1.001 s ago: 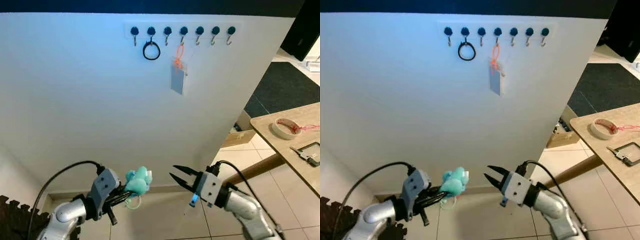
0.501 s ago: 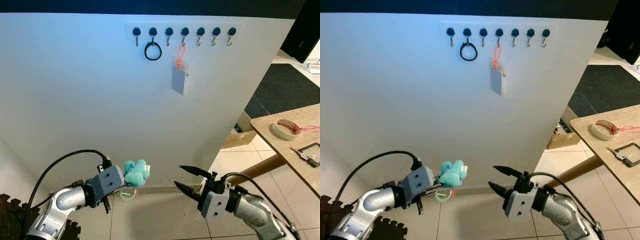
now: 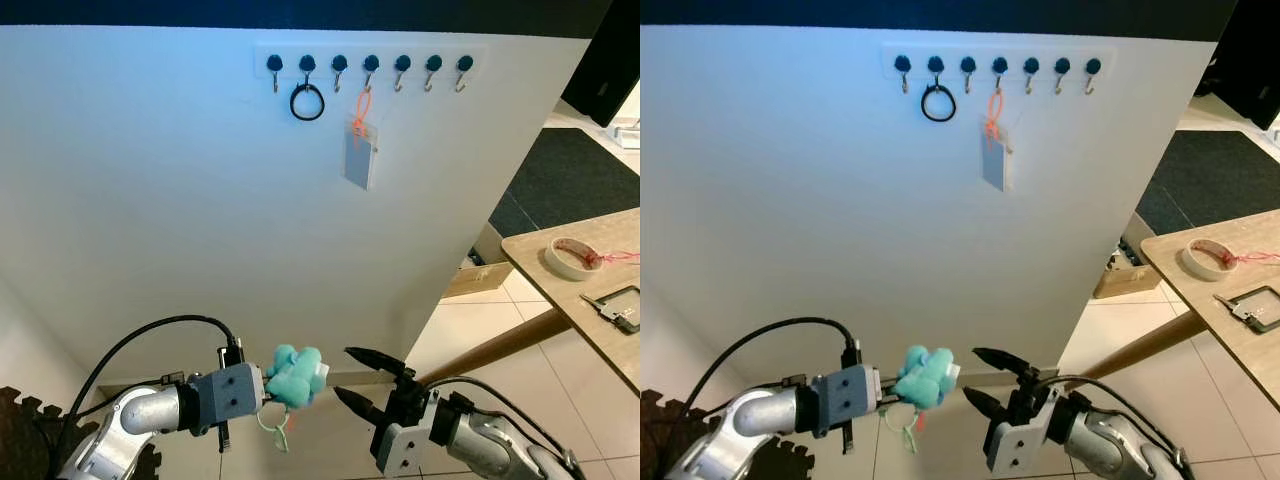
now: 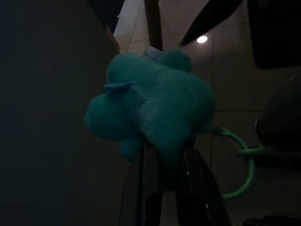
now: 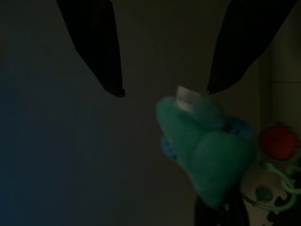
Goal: Hang keys on a hook
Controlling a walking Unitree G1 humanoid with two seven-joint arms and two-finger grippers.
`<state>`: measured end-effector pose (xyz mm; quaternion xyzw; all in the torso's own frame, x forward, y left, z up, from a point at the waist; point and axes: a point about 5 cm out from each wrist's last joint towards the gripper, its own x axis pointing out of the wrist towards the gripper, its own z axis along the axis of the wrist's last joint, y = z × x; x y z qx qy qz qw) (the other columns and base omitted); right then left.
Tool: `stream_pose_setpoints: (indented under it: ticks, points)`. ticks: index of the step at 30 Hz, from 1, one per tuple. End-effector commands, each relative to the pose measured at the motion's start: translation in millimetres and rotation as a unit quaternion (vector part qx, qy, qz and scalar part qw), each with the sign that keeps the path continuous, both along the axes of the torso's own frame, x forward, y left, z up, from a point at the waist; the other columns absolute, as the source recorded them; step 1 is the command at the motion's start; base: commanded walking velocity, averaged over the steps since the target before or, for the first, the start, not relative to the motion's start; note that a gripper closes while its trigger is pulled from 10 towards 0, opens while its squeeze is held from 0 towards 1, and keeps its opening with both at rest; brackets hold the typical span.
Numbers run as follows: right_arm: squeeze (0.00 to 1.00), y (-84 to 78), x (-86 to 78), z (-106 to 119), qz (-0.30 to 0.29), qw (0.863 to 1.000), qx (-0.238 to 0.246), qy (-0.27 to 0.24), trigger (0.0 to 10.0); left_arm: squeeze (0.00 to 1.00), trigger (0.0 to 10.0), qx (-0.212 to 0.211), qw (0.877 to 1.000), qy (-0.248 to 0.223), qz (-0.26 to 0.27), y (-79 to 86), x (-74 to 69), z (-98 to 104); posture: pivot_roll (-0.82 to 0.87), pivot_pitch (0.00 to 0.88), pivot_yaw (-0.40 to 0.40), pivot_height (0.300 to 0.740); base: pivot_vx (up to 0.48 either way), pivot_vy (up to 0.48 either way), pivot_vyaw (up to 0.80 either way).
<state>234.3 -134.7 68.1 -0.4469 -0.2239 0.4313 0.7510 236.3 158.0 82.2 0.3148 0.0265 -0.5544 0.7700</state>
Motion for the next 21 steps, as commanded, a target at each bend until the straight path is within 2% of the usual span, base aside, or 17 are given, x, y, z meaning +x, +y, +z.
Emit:
stream_pose_setpoints:
  ticks: [1,8,21]
  points:
    - [0.00,1.0,-2.2,-6,0.002,1.000,-0.007,0.001,10.0,0.00,10.0,0.015,0.999,-0.001,-0.030,-1.8,-5.9,1,0.06,0.077,-0.036,0.740,0.000,0.000,0.00]
    - [0.00,10.7,1.4,-9,0.006,1.000,0.003,-0.013,10.0,0.00,10.0,-0.004,0.999,-0.005,-0.046,-13.9,-4.2,9,0.05,0.078,-0.035,0.740,0.000,0.000,0.00]
    - [0.00,14.3,3.2,-13,-0.004,0.999,0.034,0.012,10.0,0.00,10.0,-0.062,0.997,0.026,-0.028,-29.9,-2.4,15,0.05,0.080,-0.032,0.740,0.000,0.000,0.00]
